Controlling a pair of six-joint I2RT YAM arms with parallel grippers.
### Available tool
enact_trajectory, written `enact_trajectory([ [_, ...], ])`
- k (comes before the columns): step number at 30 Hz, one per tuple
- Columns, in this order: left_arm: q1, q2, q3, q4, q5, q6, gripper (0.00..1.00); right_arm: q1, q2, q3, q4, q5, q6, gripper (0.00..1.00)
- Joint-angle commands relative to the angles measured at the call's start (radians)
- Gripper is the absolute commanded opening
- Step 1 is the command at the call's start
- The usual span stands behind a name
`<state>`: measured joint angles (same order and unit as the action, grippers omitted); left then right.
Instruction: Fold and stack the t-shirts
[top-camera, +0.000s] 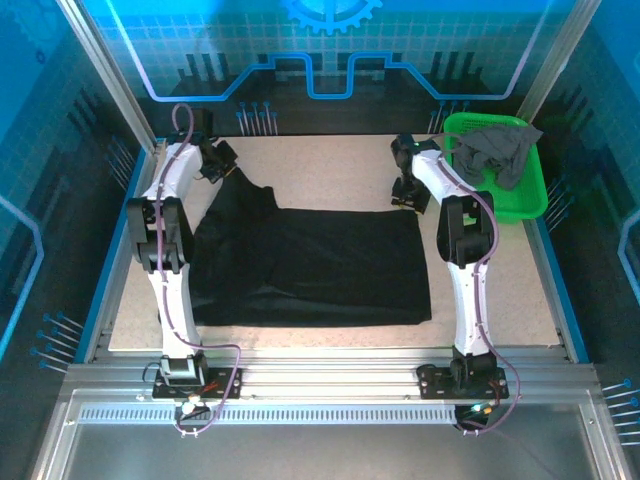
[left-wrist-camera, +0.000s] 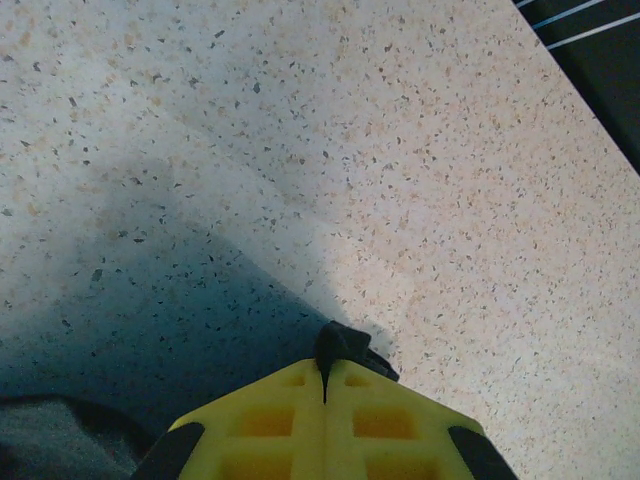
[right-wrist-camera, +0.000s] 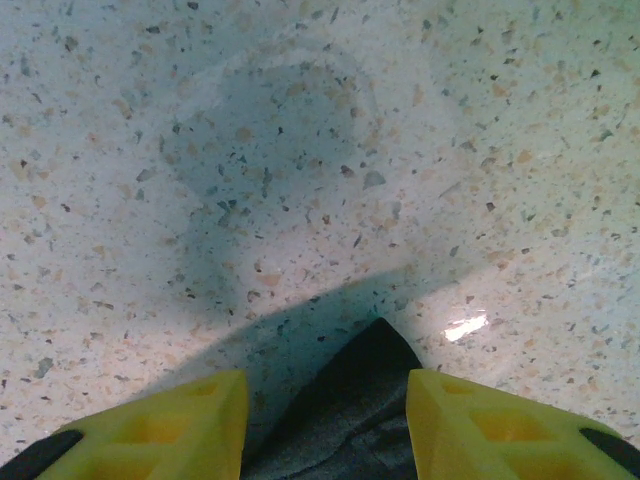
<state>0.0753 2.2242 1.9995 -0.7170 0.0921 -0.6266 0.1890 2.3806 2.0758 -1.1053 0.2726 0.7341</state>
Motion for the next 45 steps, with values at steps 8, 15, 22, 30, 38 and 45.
enact_trajectory([
  [8,-0.008,-0.076,-0.042,0.027,0.04,-0.013,0.0,-0.013,0.058,0.009,-0.009,-0.028,0.033,0.31],
  [15,-0.008,-0.156,-0.101,0.05,0.064,-0.03,0.0,0.004,-0.093,-0.081,0.1,-0.034,-0.015,0.0],
  [22,-0.005,-0.41,-0.387,0.114,0.064,-0.074,0.0,0.018,-0.29,-0.256,0.196,-0.1,-0.045,0.0],
  [30,0.003,-0.788,-0.765,0.108,-0.125,-0.185,0.0,0.05,-0.518,-0.546,0.246,-0.067,-0.03,0.0],
  [38,0.015,-1.16,-1.124,-0.04,-0.274,-0.335,0.0,0.055,-0.683,-0.846,0.312,-0.054,-0.001,0.0],
  [45,0.019,-1.4,-1.293,-0.177,-0.335,-0.38,0.0,0.067,-0.764,-1.006,0.341,-0.076,0.021,0.0],
])
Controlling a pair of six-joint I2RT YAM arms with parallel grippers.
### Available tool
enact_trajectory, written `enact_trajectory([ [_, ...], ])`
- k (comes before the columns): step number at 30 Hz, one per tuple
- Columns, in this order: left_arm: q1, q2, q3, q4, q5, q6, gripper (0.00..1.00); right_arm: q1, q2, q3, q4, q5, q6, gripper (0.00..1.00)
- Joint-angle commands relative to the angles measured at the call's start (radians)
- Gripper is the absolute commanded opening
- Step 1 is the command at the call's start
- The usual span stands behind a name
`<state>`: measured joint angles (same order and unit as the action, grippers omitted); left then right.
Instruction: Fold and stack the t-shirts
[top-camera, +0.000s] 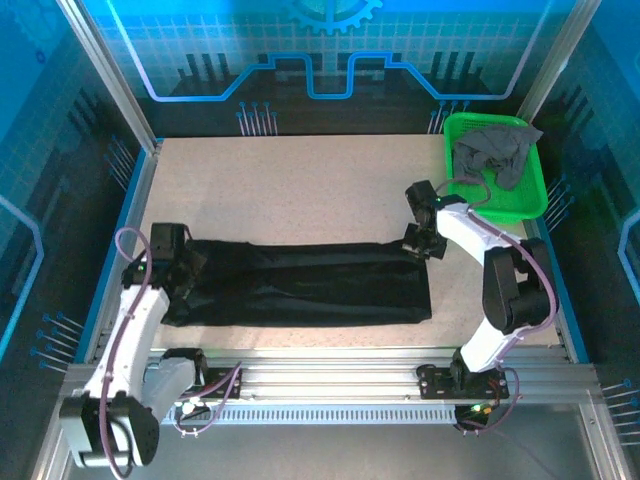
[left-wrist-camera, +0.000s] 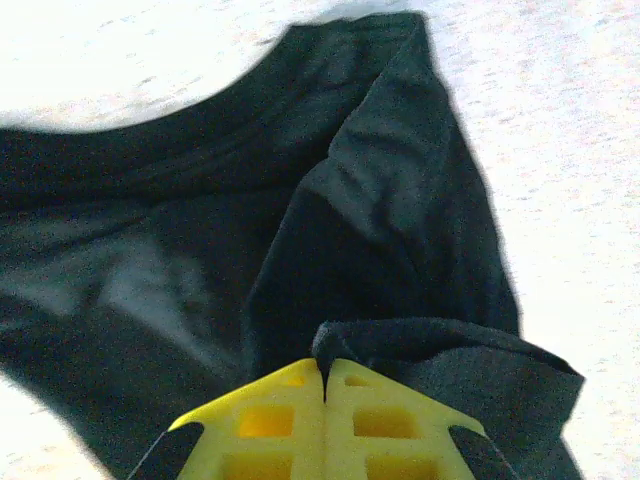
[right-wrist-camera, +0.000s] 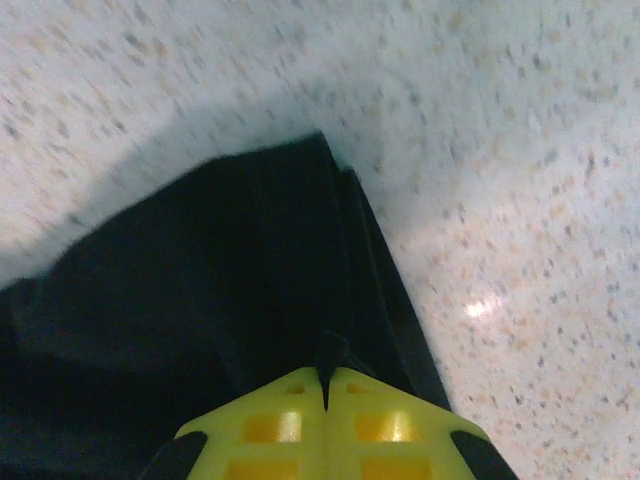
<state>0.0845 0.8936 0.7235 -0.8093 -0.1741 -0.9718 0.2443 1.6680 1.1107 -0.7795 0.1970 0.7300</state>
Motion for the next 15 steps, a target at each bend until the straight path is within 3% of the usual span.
enact_trajectory([
  [1,0.009,-0.091,-0.025,-0.095,-0.068,-0.029,0.0,0.013,-0.058,-0.053,0.017,-0.001,0.025,0.0],
  [15,0.009,-0.198,-0.08,-0.242,-0.09,-0.042,0.0,0.046,-0.128,-0.087,-0.038,0.013,0.035,0.0],
])
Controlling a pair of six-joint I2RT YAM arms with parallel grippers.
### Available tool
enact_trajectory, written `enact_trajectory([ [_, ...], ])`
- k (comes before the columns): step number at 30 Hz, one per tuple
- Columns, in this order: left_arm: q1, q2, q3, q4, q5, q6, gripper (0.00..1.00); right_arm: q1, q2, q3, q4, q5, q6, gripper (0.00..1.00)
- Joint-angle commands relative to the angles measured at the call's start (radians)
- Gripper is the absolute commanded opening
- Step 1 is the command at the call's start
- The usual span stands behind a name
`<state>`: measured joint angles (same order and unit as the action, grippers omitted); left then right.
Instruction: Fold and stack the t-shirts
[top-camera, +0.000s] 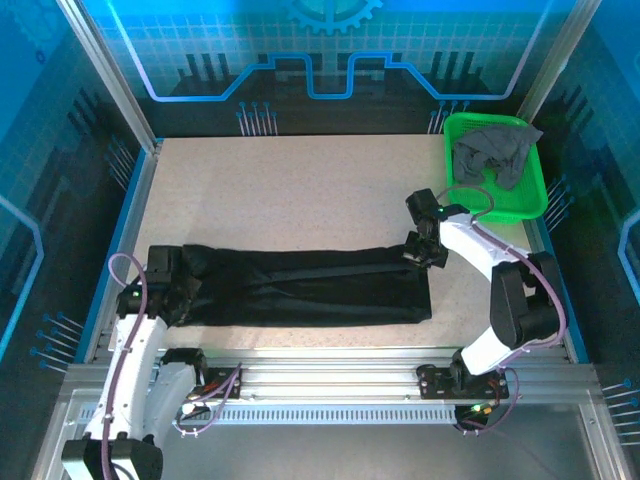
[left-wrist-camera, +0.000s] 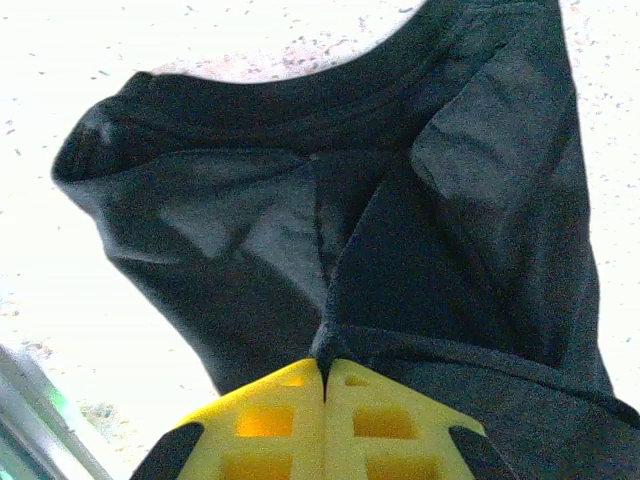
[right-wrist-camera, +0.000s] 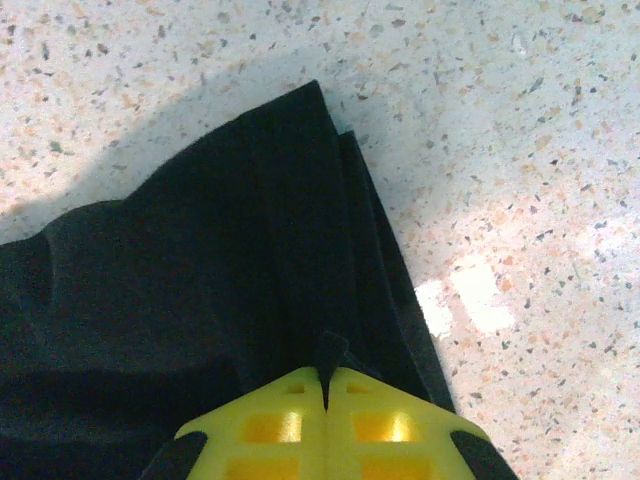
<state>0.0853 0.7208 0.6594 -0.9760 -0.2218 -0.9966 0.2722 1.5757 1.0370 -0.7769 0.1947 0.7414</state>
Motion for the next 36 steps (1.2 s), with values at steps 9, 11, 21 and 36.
enact_trajectory([
  [9,0.007,0.004,-0.048,-0.113,0.007,-0.089,0.0,0.043,-0.063,-0.097,-0.045,0.029,0.075,0.08],
  [11,0.007,0.004,-0.044,-0.12,0.019,-0.095,0.08,0.043,-0.074,-0.092,-0.06,0.045,0.079,0.19],
  [21,0.011,0.178,0.154,0.045,0.018,0.014,0.4,0.061,-0.132,-0.019,-0.031,0.031,0.055,0.24],
  [36,0.172,0.859,0.289,0.332,0.22,0.06,0.19,-0.001,0.151,-0.008,-0.005,-0.036,0.089,0.09],
])
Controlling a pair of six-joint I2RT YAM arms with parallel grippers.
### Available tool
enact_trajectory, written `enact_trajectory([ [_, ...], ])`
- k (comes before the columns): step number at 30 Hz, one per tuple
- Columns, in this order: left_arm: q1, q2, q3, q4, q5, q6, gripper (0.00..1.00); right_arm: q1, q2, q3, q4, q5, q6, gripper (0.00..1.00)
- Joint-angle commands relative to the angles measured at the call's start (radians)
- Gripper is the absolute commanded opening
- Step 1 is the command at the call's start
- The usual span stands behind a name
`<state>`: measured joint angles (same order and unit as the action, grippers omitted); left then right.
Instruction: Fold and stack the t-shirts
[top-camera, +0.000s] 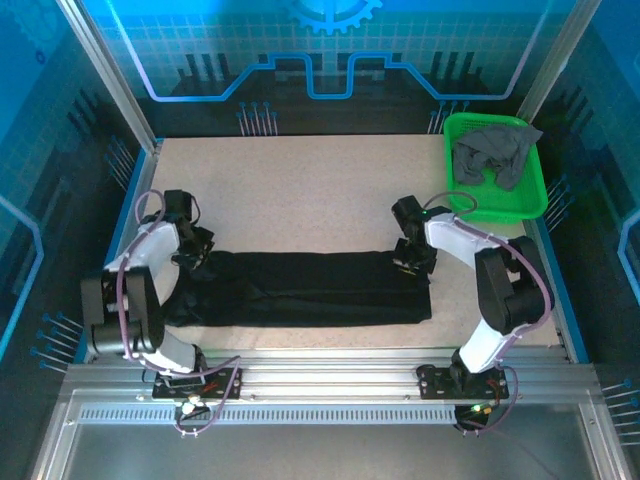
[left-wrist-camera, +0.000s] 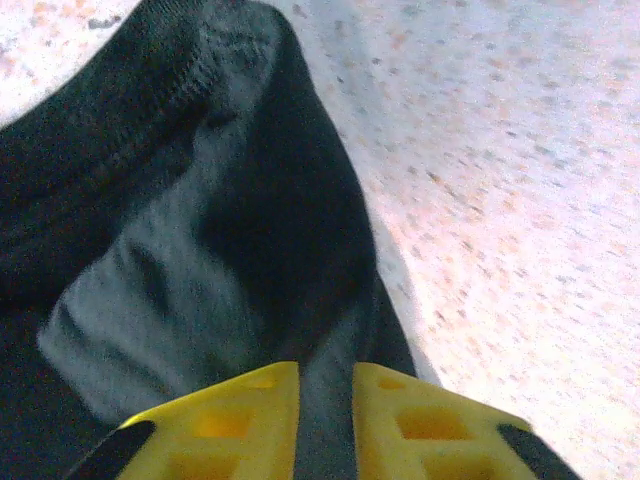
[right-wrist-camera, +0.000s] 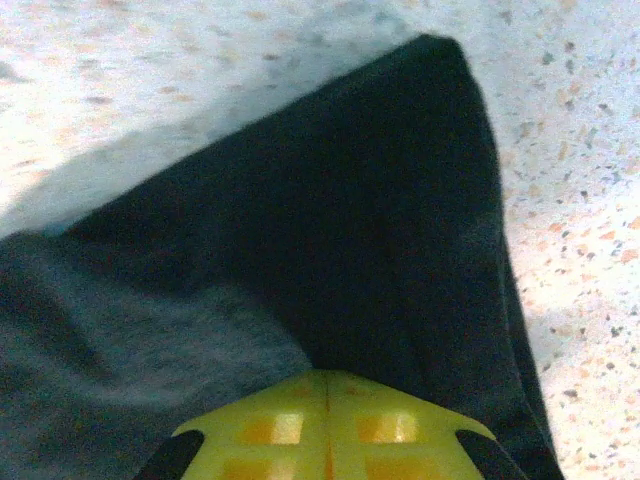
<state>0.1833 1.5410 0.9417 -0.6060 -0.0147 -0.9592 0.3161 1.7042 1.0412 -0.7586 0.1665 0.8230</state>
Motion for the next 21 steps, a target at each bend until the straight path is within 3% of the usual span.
enact_trajectory([
  [1,0.107,0.047,-0.007,-0.041,0.015,0.022,0.17,-0.054,0.023,-0.021,-0.026,-0.009,0.007,0.09],
  [6,0.242,0.121,0.014,-0.065,0.063,0.098,0.17,-0.09,-0.017,-0.07,-0.03,0.008,-0.003,0.19],
  [11,0.256,0.109,0.056,-0.07,0.096,0.111,0.18,-0.076,-0.063,-0.026,-0.082,0.042,-0.007,0.21],
  [16,0.19,-0.049,0.04,-0.078,0.058,0.068,0.19,-0.042,-0.148,-0.003,-0.132,0.084,0.018,0.28],
  [21,0.019,-0.106,0.039,-0.081,0.058,0.03,0.23,-0.025,-0.171,-0.087,-0.079,-0.005,0.031,0.27],
])
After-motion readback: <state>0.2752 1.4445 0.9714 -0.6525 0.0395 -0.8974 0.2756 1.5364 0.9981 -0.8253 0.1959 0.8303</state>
